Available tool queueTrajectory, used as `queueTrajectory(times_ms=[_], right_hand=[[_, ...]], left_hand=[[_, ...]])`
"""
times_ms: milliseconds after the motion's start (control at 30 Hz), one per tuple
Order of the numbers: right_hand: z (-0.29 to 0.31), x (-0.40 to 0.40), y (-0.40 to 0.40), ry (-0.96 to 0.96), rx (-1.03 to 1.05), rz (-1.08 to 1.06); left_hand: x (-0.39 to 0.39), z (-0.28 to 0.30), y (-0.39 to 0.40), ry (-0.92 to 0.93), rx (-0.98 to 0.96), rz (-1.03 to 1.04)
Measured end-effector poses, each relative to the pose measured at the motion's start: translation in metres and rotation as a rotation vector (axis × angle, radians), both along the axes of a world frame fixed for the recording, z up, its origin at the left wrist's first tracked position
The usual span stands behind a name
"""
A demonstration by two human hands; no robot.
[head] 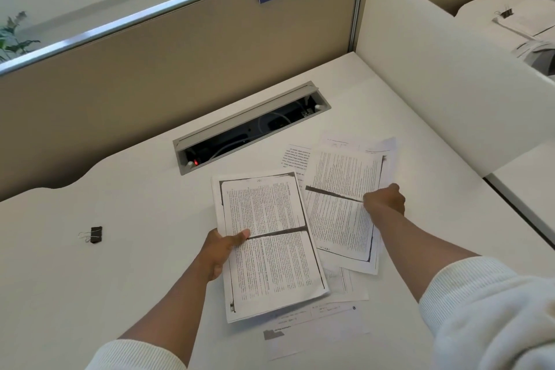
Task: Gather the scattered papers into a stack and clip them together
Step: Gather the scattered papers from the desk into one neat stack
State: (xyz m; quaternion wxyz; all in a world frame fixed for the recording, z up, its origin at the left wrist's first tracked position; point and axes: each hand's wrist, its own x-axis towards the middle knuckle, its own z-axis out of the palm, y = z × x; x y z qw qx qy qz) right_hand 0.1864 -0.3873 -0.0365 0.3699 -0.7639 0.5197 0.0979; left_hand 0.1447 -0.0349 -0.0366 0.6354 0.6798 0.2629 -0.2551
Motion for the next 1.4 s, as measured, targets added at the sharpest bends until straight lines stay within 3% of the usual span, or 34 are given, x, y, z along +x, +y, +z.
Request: queueTrajectory(times_ms=[133, 333, 600, 800, 1033, 1400], right_hand=[[0.002, 0.002, 0.004, -0.112, -0.059, 0.035], [0.011, 0.015, 0.017, -0.279, -0.106, -0.089], [0.013, 0.028, 0.04, -0.414, 0.135, -0.19], [0.013, 0.021, 0.069, -0.385, 0.352, 0.236], [0.012, -0.004, 0.108, -0.14, 0.419, 0.847], [0.004, -0.022, 0.144, -0.137, 0.415, 1.008]], left_hand=[[-0.008, 0.0, 0.01, 0.007, 0.014, 0.021], [-0.025, 0.002, 0.03, 0.025, 0.038, 0.052], [-0.047, 0.005, 0.052, 0.039, 0.07, 0.102], [-0.056, 0.005, 0.057, 0.042, 0.065, 0.121], [-0.061, 0.002, 0.06, 0.04, 0.074, 0.181], [-0.055, 0.007, 0.061, 0.085, 0.044, 0.233]])
